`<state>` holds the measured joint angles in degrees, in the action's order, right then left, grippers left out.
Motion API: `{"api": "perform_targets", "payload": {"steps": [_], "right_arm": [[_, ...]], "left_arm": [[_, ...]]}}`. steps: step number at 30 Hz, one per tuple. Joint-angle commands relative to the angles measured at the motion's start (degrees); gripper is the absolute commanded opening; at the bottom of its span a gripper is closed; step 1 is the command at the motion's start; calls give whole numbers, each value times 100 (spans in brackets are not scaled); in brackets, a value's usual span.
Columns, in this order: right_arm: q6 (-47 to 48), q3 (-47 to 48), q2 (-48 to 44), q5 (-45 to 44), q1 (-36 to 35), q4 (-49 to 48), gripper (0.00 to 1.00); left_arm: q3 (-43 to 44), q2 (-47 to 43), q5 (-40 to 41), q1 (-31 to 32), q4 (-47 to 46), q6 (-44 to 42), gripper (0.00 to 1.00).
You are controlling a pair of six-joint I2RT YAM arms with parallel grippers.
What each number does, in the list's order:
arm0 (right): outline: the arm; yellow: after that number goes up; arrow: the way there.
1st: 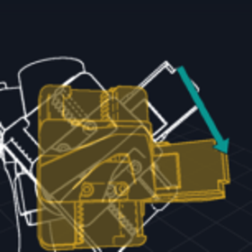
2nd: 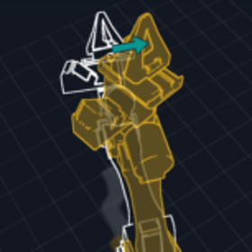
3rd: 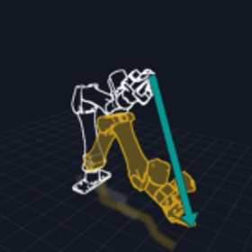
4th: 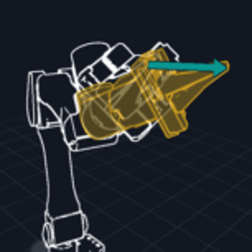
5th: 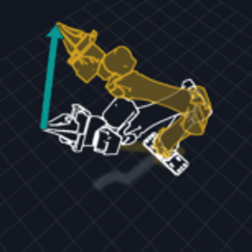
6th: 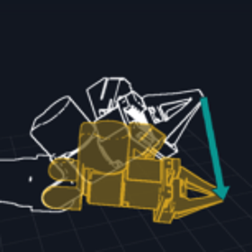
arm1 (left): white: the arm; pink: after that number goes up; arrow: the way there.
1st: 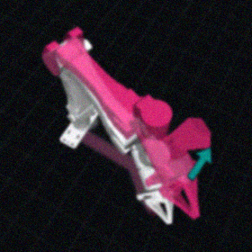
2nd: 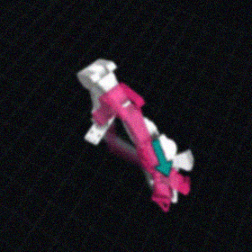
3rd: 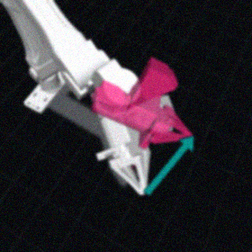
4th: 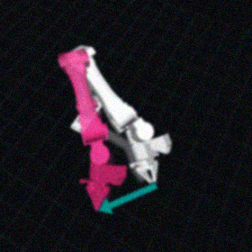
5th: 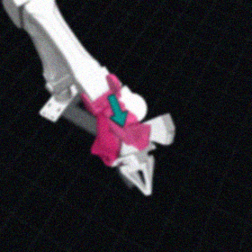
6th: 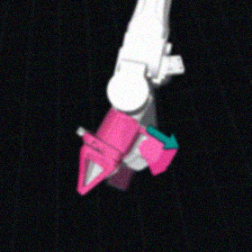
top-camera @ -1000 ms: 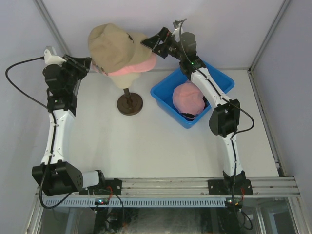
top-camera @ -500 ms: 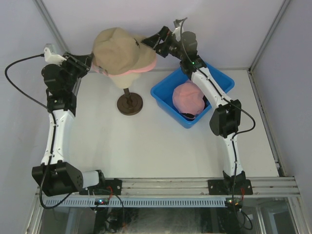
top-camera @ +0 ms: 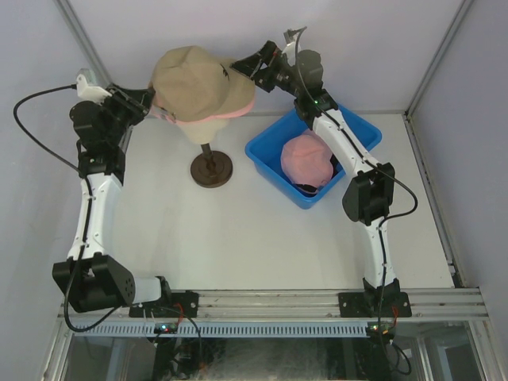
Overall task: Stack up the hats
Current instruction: Stack the hat on the hat.
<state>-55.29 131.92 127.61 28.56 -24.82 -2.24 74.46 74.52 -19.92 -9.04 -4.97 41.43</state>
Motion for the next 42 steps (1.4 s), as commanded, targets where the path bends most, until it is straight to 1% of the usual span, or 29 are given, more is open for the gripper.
{"api": "perform_targets", "payload": {"steps": [1, 6, 8, 13, 22, 23, 26, 29, 33, 38, 42], "right_arm": [[38, 56, -360, 113, -47, -236, 94], [38, 112, -385, 149, -75, -272, 94], [38, 120, -401, 155, -84, -284, 94], [38, 166, -400, 183, -111, -307, 94], [38, 240, -397, 178, -138, -330, 94], [38, 245, -402, 178, -142, -329, 94], [38, 383, -336, 110, -176, -209, 94], [38, 804, -173, 113, -208, 61, 94], [38, 876, -149, 87, -225, 151, 94], [38, 871, -131, 118, -194, 120, 94], [38, 864, -123, 160, -171, 30, 94]], "left_arm": [[683, 202, -239, -25, -55, -68, 37], [900, 282, 34, -19, 304, -263, 34], [912, 246, 209, -23, 334, -388, 30], [1236, 443, 158, -21, 582, -546, 20], [1370, 616, -71, -21, 620, -511, 19], [1362, 616, -99, -19, 620, -518, 20], [1332, 623, -192, -19, 621, -567, 29], [1369, 719, -279, -21, 629, -590, 30], [1491, 911, -394, -11, 632, -566, 23], [1593, 1076, -433, 39, 616, -549, 1], [1629, 1150, -311, 63, 588, -516, 0]]}}
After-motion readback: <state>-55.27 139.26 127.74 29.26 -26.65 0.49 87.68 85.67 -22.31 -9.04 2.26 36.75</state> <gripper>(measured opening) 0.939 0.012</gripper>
